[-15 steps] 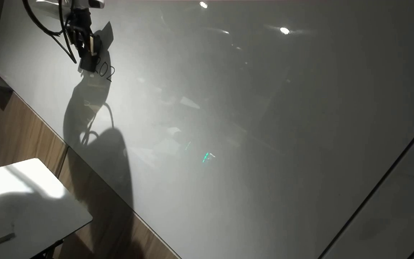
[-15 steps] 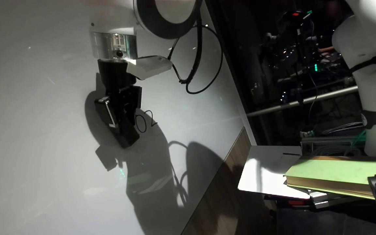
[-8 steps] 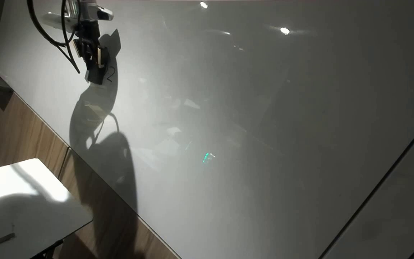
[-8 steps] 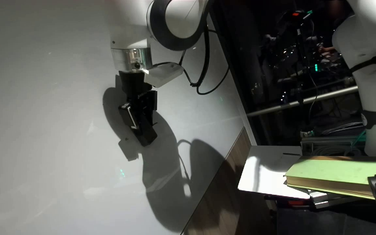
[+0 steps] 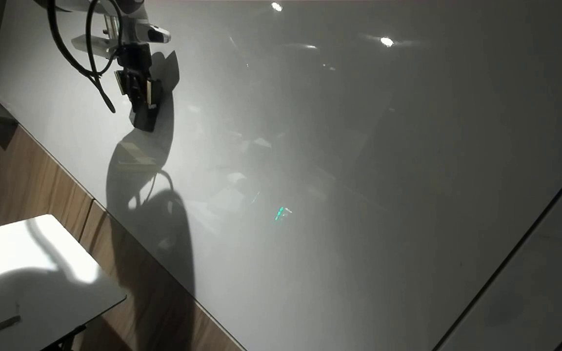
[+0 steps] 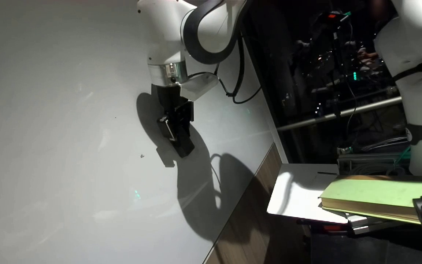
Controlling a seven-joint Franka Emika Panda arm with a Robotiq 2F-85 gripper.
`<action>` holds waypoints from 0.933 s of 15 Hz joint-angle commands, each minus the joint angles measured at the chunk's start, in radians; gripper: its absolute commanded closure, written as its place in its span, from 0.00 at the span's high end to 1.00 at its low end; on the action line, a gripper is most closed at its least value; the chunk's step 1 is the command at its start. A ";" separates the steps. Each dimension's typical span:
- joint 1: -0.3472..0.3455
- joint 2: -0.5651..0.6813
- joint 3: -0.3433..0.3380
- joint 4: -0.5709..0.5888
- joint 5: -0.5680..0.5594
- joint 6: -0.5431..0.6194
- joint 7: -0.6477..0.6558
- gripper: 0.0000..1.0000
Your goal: Use the black eraser to wipe the whiteboard.
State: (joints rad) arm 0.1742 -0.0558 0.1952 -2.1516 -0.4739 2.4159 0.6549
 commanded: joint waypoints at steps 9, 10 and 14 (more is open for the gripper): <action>-0.135 -0.001 -0.108 -0.004 0.017 0.034 -0.189 0.31; -0.130 -0.025 -0.106 -0.039 0.046 0.019 -0.209 0.31; -0.141 -0.091 -0.118 -0.147 0.116 0.004 -0.283 0.31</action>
State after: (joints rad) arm 0.0523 -0.1118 0.0980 -2.2538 -0.4031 2.4125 0.4387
